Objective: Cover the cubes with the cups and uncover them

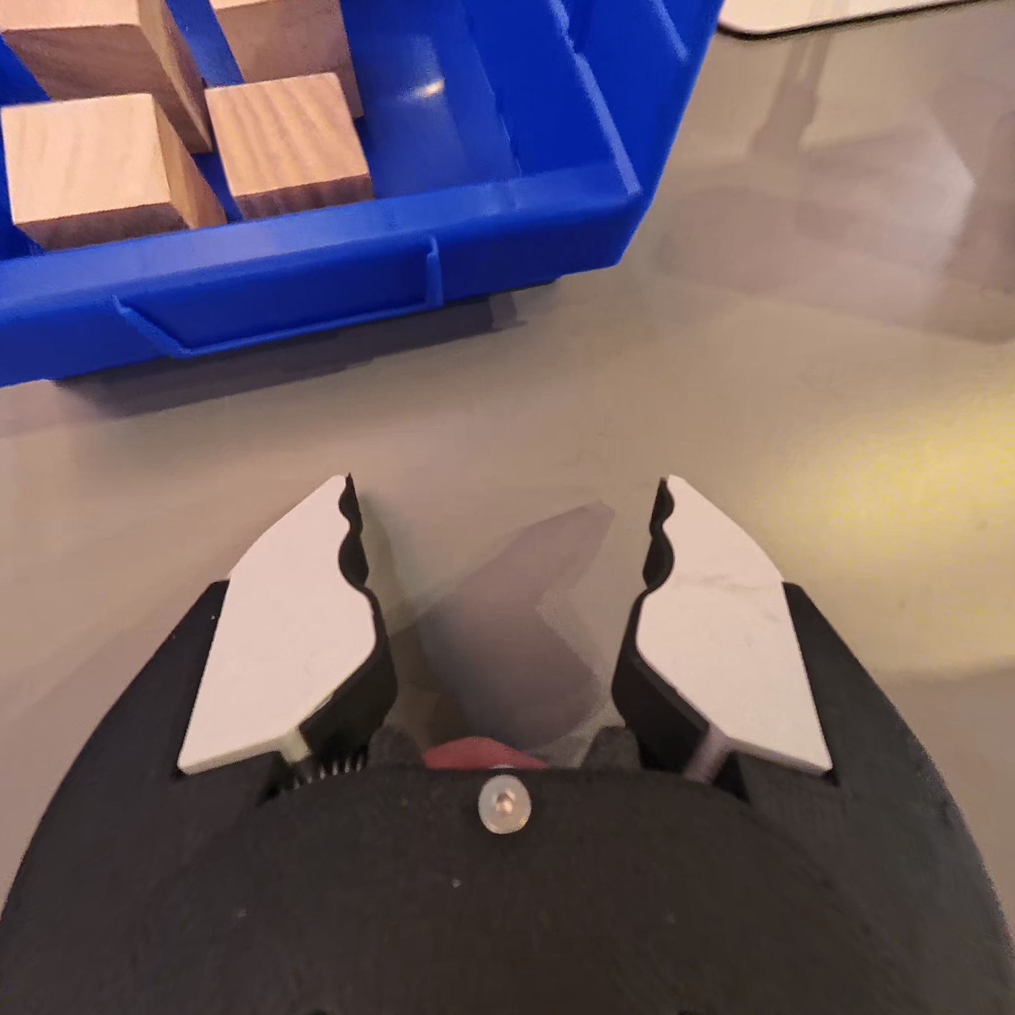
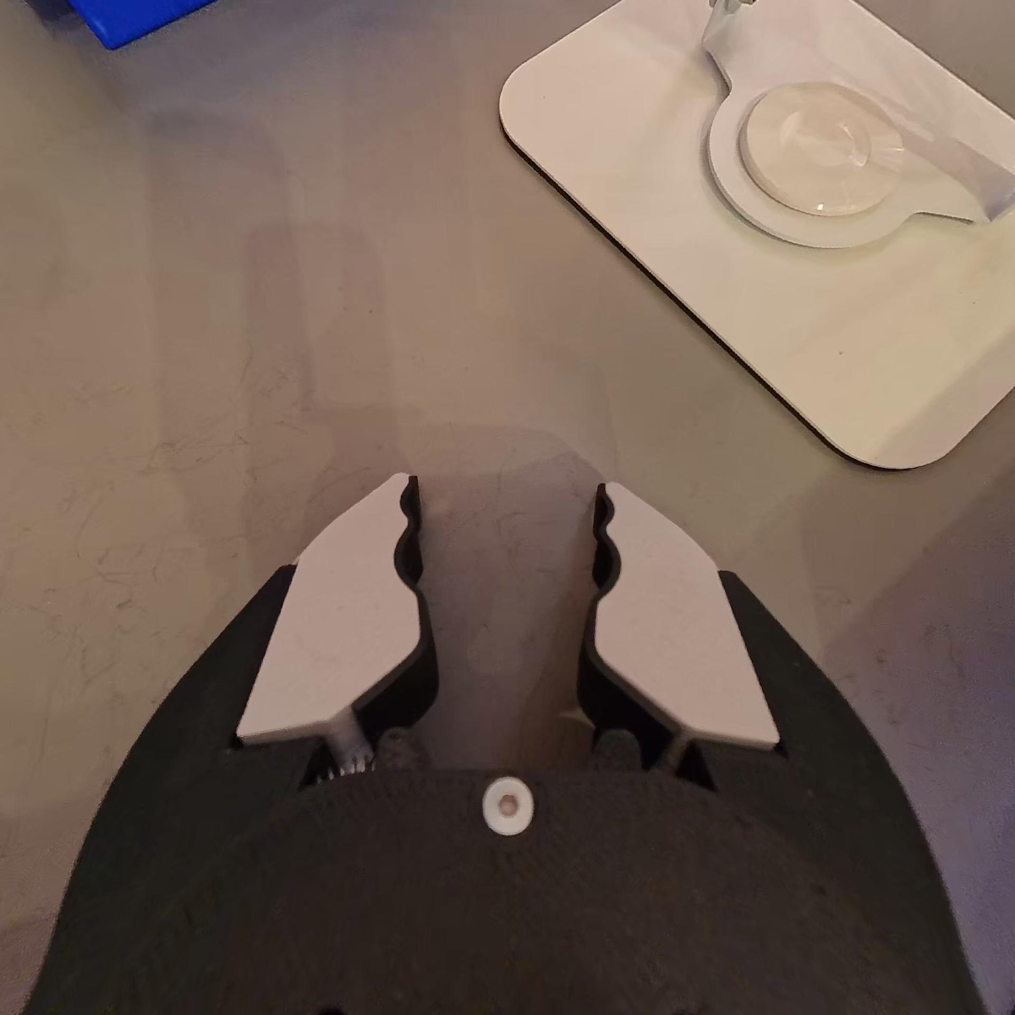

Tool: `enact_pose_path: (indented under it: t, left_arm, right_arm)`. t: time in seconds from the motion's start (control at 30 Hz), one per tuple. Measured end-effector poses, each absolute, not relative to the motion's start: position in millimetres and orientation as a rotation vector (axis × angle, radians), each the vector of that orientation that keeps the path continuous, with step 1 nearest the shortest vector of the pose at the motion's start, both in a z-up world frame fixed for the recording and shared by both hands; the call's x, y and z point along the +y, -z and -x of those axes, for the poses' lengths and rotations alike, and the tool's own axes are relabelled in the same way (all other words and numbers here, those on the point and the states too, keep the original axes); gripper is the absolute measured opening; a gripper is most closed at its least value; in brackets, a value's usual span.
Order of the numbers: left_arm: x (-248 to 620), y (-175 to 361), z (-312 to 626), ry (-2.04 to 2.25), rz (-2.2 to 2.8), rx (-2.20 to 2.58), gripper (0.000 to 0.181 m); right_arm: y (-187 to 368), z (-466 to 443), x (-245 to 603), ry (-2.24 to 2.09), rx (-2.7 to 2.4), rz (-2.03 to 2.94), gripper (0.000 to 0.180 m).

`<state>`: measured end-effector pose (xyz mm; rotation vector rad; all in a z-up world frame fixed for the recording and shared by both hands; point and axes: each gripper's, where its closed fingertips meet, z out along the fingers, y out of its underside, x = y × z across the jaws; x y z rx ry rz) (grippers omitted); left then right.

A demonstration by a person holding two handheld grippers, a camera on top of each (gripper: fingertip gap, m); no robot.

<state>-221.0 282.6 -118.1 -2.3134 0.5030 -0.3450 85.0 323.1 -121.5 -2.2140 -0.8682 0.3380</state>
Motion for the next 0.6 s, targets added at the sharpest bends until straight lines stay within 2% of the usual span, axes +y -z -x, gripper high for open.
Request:
enact_pose_path:
  t: [0.4, 0.6]
  left_arm:
    - [284, 117, 225, 0.386, 2.323, 0.459, 0.097]
    - [303, 62, 252, 0.242, 2.167, 0.479, 0.091]
  right_arm:
    - [121, -85, 323, -0.342, -0.869, 2.211, 0.055]
    - [121, -84, 323, -0.345, -0.871, 2.211, 0.055]
